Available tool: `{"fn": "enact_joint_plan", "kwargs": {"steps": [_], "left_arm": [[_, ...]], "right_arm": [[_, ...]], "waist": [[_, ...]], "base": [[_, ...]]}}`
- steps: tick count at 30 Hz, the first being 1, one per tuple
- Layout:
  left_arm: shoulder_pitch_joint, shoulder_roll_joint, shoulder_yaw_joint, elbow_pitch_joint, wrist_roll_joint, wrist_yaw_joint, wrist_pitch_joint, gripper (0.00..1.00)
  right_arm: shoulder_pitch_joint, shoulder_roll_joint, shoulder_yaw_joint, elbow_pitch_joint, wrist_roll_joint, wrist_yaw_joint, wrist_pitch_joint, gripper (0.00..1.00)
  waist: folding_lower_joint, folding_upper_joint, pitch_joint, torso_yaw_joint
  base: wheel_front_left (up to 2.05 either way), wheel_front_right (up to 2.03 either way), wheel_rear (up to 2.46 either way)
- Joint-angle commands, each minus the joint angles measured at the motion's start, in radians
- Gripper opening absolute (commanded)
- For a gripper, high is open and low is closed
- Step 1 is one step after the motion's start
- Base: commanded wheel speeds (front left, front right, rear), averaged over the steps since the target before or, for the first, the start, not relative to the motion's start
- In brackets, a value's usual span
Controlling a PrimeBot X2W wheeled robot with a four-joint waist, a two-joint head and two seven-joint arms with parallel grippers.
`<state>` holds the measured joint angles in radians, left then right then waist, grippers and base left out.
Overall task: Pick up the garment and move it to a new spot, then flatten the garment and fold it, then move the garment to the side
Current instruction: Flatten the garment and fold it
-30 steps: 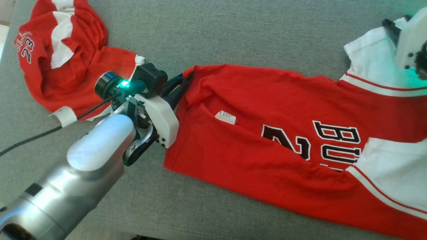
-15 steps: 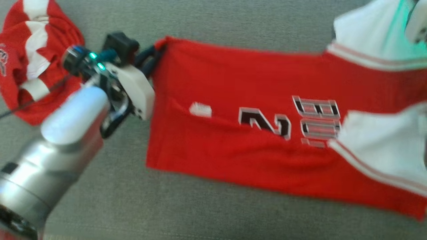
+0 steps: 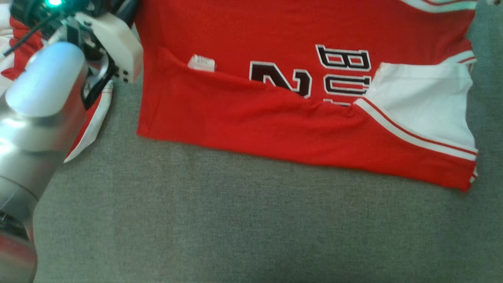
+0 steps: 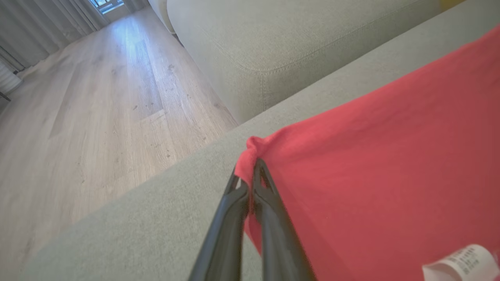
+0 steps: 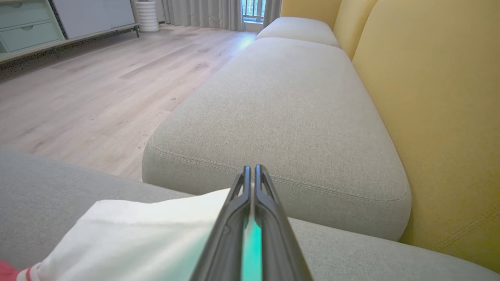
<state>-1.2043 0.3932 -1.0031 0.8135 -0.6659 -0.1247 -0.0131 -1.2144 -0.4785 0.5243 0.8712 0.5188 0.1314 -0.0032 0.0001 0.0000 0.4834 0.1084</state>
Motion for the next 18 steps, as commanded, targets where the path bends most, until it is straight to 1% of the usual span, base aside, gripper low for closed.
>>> {"fn": "enact_joint_plan", "kwargs": {"steps": [1, 5, 9, 13, 18], "left_arm": [[-0.053, 0.038, 0.03, -0.001, 0.006, -0.001, -0.015, 0.0], [-0.05, 0.019, 0.004, 0.05, 0.016, -0.003, -0.064, 0.0], [-0.014, 0.017, -0.048, 0.069, 0.026, -0.005, -0.098, 0.0], [0.035, 0.033, -0.121, 0.055, 0.024, -0.006, -0.117, 0.0], [0.094, 0.068, -0.189, 0.037, -0.005, -0.006, -0.131, 0.0]], "right_arm": [[-0.022, 0.006, 0.0, -0.02, -0.002, -0.001, -0.015, 0.0], [0.0, 0.025, 0.02, -0.018, 0.021, -0.001, -0.054, 0.0], [0.05, 0.024, 0.042, -0.043, 0.058, -0.001, -0.071, 0.0], [0.126, 0.012, 0.065, -0.096, 0.111, -0.001, -0.053, 0.0], [0.237, -0.008, 0.078, -0.192, 0.181, -0.001, 0.008, 0.0]], "waist": [[-0.0001, 0.0, -0.002, -0.003], [-0.0001, 0.0, -0.026, -0.011], [-0.0001, 0.0, -0.064, -0.015], [-0.0001, 0.0, -0.113, -0.022], [-0.0001, 0.0, -0.176, -0.041]], "base": [[0.0, 0.0, 0.0], [0.0, 0.0, 0.0], [0.0, 0.0, 0.0], [0.0, 0.0, 0.0], [0.0, 0.0, 0.0]]}}
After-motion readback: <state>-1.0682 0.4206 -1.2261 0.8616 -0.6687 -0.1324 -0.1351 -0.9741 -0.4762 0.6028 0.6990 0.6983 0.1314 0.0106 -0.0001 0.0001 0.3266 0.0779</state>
